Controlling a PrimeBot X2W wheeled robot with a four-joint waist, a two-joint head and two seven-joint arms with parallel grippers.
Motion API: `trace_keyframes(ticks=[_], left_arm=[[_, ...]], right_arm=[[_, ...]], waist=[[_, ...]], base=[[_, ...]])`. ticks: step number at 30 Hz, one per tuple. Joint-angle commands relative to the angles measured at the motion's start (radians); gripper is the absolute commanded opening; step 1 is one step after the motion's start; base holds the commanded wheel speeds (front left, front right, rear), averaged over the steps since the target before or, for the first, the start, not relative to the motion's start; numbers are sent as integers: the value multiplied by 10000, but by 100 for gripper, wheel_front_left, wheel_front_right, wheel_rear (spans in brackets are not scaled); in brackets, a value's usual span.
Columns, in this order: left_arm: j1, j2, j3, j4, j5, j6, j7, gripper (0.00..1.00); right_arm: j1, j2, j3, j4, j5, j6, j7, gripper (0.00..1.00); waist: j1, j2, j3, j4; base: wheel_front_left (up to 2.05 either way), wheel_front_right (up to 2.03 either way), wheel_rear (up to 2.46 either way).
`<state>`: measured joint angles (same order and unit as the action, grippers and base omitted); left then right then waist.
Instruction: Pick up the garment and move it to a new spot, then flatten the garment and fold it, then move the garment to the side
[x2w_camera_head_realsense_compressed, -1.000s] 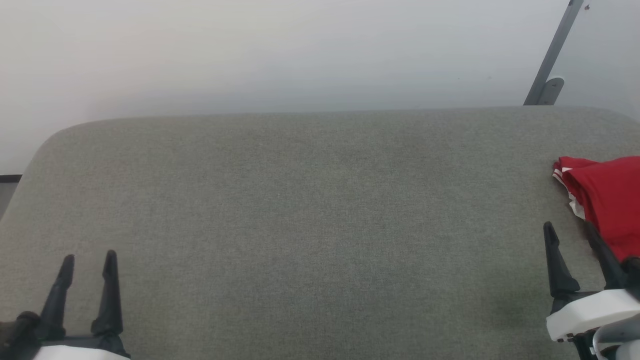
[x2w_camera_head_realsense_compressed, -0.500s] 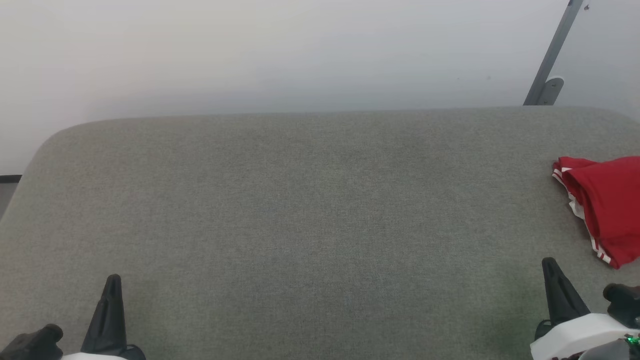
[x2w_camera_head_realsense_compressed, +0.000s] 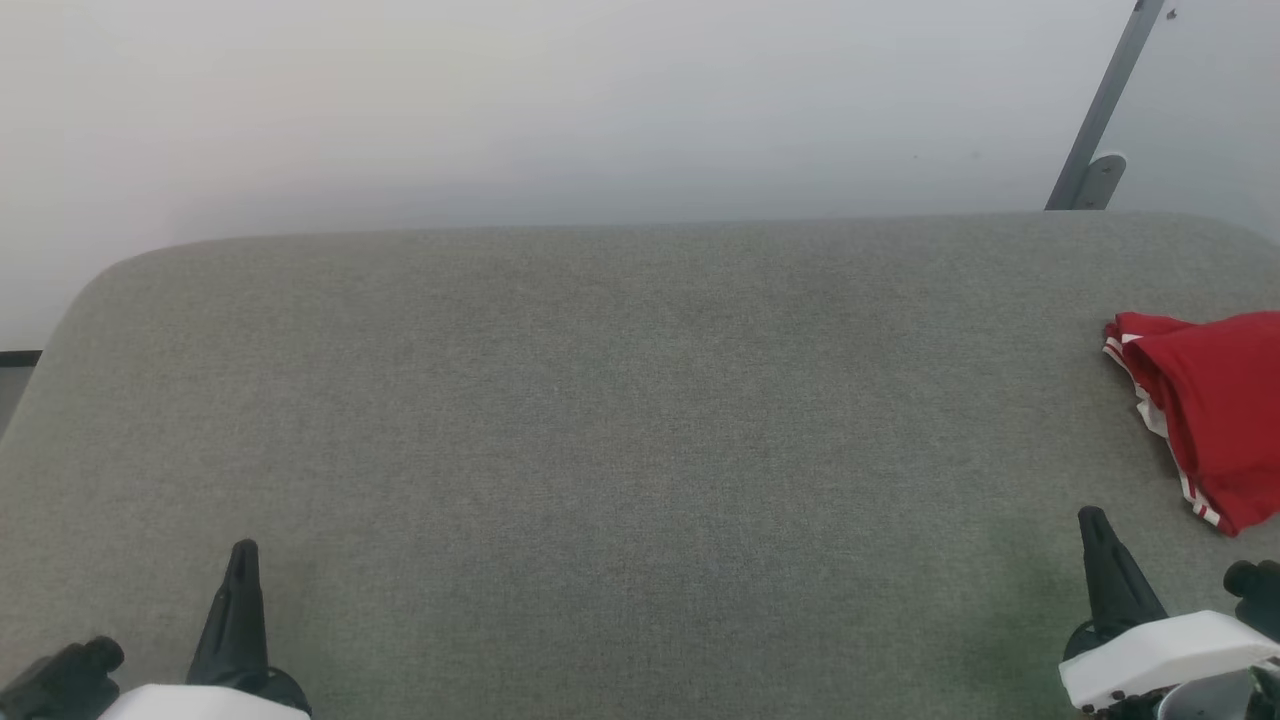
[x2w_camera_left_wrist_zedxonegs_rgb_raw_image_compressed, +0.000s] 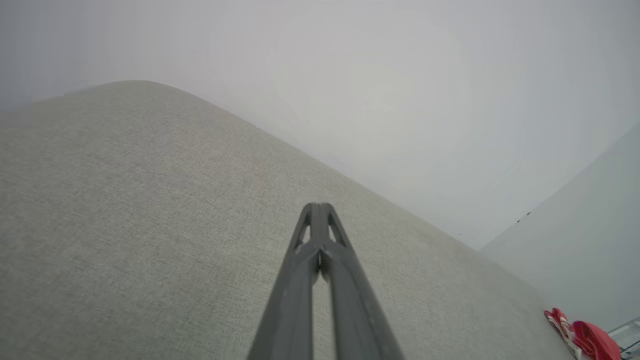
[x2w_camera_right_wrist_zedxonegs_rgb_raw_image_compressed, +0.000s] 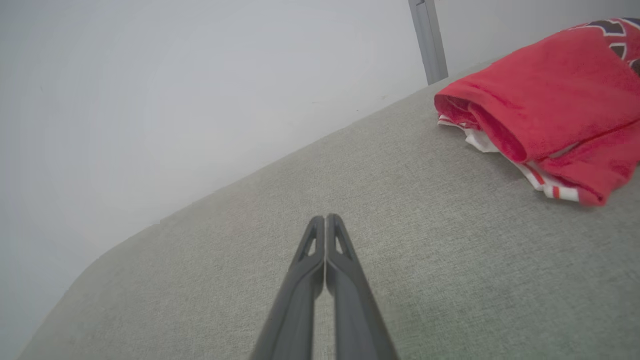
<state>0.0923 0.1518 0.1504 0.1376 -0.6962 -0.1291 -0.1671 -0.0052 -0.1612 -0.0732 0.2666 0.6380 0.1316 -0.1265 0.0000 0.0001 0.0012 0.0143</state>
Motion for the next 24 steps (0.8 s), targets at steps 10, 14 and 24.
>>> trace_keyframes(ticks=[10, 14, 24], left_arm=[[-600, -102, -43, 81, -1650, -7, 503, 0], [-706, -153, -63, 142, -2121, -8, 647, 0], [-926, -290, -106, 287, -3221, -10, 996, 0]], right_arm=[[-396, 142, -120, -178, 1731, -4, 423, 0], [-444, 200, -138, -184, 2239, -5, 547, 0], [-553, 344, -179, -201, 3419, -6, 847, 0]], waist=[[0, -1, 2, -15], [0, -1, 3, -21], [0, -1, 5, -34]], base=[[0, 0, 0], [0, 0, 0], [0, 0, 0]])
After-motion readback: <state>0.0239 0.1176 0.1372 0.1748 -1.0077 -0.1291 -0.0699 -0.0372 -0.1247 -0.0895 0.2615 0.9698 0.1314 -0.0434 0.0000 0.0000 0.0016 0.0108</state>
